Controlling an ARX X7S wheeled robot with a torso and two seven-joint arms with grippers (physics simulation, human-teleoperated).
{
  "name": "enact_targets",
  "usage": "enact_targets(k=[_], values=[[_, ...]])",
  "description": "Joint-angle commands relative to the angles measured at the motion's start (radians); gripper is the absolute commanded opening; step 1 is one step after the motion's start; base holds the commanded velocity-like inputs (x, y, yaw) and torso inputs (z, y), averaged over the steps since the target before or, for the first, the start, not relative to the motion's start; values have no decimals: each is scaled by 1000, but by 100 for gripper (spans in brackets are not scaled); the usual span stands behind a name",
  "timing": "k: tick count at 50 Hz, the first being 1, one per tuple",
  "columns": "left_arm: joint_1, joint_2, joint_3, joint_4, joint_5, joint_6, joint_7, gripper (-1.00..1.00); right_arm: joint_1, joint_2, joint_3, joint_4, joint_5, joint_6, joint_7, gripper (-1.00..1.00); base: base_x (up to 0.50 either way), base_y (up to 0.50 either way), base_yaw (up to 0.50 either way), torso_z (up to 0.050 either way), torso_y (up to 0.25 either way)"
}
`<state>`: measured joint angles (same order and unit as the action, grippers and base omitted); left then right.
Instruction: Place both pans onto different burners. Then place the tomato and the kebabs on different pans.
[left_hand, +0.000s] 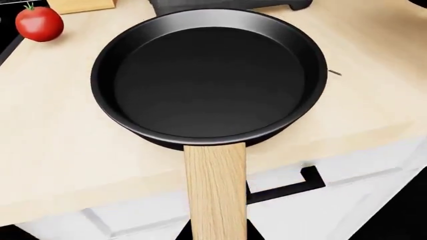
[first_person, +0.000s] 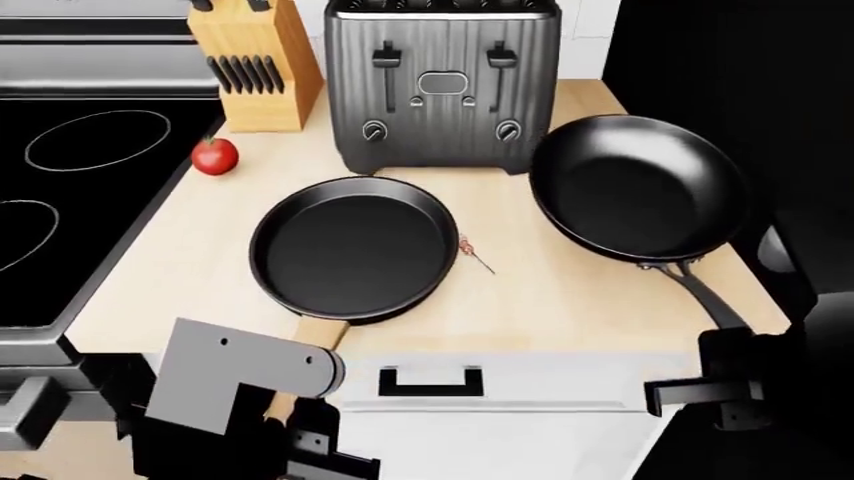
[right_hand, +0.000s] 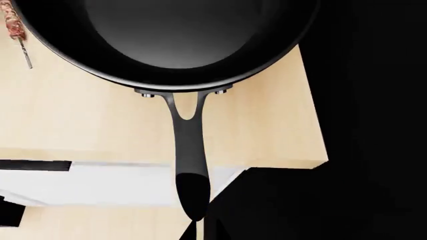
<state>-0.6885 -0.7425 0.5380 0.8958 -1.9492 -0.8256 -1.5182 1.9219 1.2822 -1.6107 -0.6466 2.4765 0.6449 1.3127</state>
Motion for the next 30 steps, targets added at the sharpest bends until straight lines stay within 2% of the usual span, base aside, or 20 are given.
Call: enact_targets(k=[1,8,15,25,30], values=[[-20,-9,-19,4,8,20,12,-100,58,-9,26,11,-21,15,5,-100,-500,0,0,0,10],[-16,-27,-29,15,15,30,23,-100,59,-16,36,9,-53,24,-8,-100,-500,19,0,1,1],[9,-60,-54,27,43,35,56,-100,65,-31,37,1,-99,72,-13,-100,-421,393,0,1,0],[32,-117,-94,44,76,36,89,-100,40,-43,35,-12,-168,90,-49,-100,-58,500,0,1,2],[-20,-129,-100,47,42,38,69,-100,42,-41,42,-13,-170,90,-59,-100,0,500,0,0,2]])
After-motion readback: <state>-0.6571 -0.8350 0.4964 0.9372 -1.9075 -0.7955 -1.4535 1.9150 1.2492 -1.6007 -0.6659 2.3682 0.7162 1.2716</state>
